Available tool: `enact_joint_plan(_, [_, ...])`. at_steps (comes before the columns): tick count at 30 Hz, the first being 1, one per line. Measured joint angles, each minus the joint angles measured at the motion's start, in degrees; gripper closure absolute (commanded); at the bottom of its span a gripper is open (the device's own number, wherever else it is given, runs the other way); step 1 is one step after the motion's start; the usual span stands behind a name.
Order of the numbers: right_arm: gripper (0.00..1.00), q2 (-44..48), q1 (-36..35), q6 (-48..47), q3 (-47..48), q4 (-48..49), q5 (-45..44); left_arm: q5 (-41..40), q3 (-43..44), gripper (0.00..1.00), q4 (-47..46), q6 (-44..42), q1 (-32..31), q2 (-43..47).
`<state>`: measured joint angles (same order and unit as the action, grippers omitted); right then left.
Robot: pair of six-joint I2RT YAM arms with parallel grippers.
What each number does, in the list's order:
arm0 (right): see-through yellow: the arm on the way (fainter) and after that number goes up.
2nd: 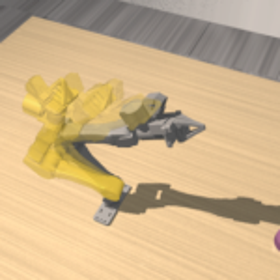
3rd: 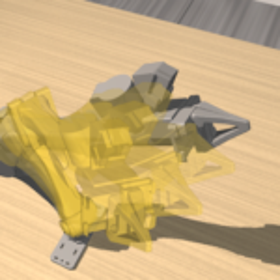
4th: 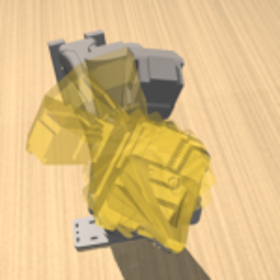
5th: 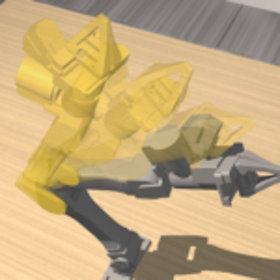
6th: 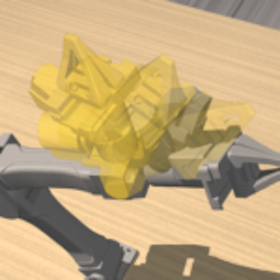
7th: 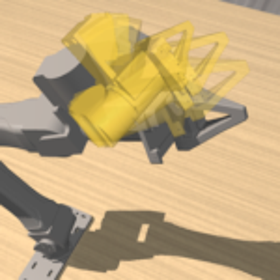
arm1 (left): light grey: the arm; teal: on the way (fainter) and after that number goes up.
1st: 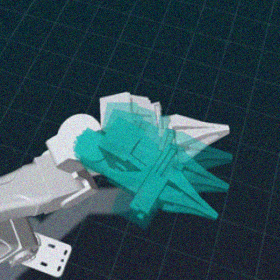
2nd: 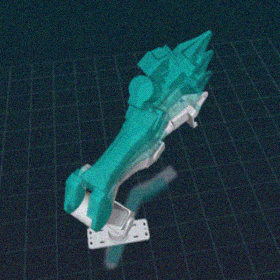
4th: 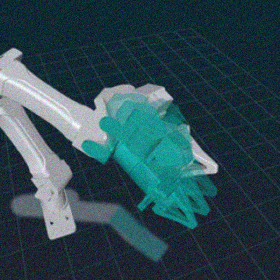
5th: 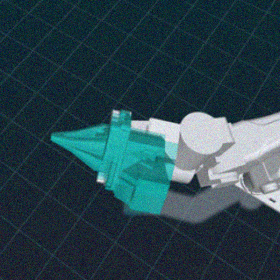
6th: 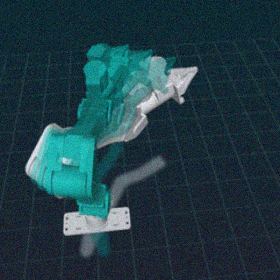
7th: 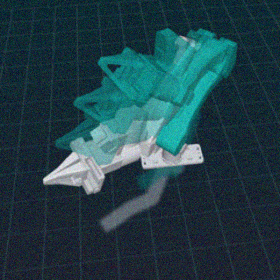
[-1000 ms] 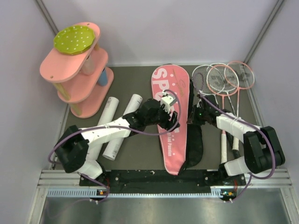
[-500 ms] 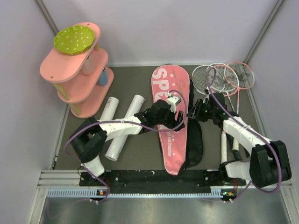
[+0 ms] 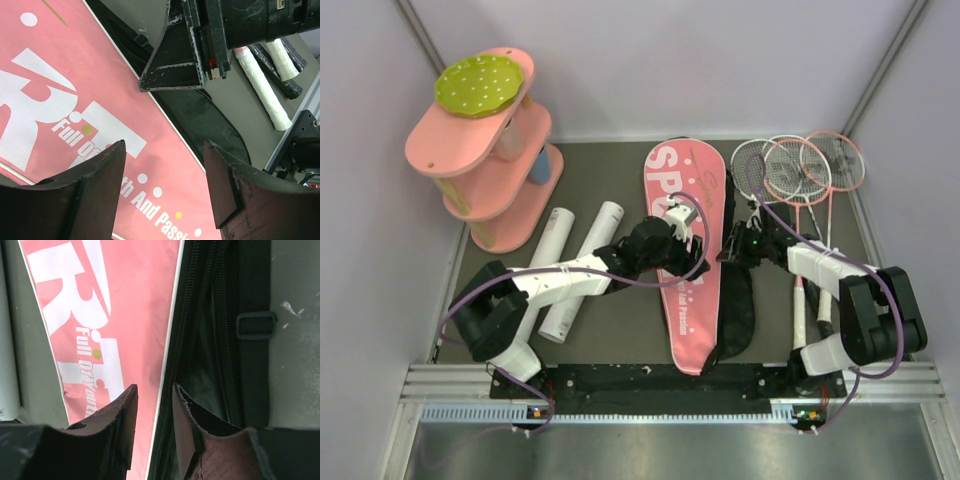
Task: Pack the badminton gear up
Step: Open the racket bag at the center of the board.
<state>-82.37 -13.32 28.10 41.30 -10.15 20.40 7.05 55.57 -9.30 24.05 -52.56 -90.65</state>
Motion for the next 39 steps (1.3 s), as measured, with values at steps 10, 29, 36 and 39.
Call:
enact_joint_plan(10, [0.66,-3.67,0.00,0.74,-1.20,4.94,2.93,0.02,-0.13,0.28,-0.24,0.96,-0.59,-0.09])
enact_joint_plan(29, [1.00,5.73,0.00,24.17,-5.81,17.20,15.19,-6.08,6.12,0.23,4.46,-1.01,-1.44,-8.66])
enact_joint_plan(36, [1.00,8.00,-0.37,29.73,-6.05,18.29,15.17,-10.75,10.69,0.32,7.67,-2.45,-2.40,-10.54])
enact_joint_plan(39, [1.00,8.35,-1.07,30.80,-6.05,18.29,14.40,-11.58,11.69,0.67,8.83,-2.91,-2.49,-11.17])
